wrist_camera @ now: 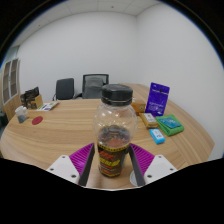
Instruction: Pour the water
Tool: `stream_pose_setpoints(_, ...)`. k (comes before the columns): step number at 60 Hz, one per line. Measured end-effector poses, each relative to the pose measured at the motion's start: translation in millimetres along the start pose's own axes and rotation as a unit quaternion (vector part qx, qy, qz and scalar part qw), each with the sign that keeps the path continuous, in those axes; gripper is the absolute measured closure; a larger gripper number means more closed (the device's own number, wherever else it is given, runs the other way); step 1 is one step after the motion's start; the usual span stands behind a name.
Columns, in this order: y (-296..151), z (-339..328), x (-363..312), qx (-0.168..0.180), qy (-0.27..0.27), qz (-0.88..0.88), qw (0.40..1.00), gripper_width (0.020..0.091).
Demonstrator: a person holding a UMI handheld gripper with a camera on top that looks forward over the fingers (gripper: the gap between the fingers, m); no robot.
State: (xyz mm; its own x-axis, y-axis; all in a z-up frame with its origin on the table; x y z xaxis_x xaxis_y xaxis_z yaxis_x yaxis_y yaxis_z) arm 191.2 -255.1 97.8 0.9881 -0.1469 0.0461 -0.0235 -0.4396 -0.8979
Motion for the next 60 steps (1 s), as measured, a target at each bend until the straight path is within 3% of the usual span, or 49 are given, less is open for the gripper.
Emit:
stream_pose_setpoints(3,-1,7,2,0.007,0.004,-0.004,1.0,0.0529)
stream_pose_setpoints(18,-3,14,1,0.037,0.005,0.006,0.999,0.071)
stream_pose_setpoints(30,-9,20,1,0.039,0.037,-0.005,0.999,0.0711)
stream_pose_setpoints(36,-40,26,-2,0.046,0.06,-0.029,0.997,0.071)
stream_pose_setpoints(48,-150,18,-53,0.083,0.15,-0.168,0.971,0.071)
stream_pose_setpoints(60,-261,21,-187,0.122,0.232,-0.396,0.88,0.0709)
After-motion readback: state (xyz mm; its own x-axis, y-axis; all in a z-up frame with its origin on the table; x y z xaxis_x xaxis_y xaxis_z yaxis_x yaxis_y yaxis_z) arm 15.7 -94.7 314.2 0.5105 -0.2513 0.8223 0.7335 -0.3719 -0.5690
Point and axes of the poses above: the point between the fingertips, and its own axes, seen from behind it with the camera up: x to the right, y down, z forward, the way the camera looks, the point moved 6 cm from there along -z, backward, against the way the camera looks, and after that the axes turned 3 degrees about x, right-handed, at the moved point
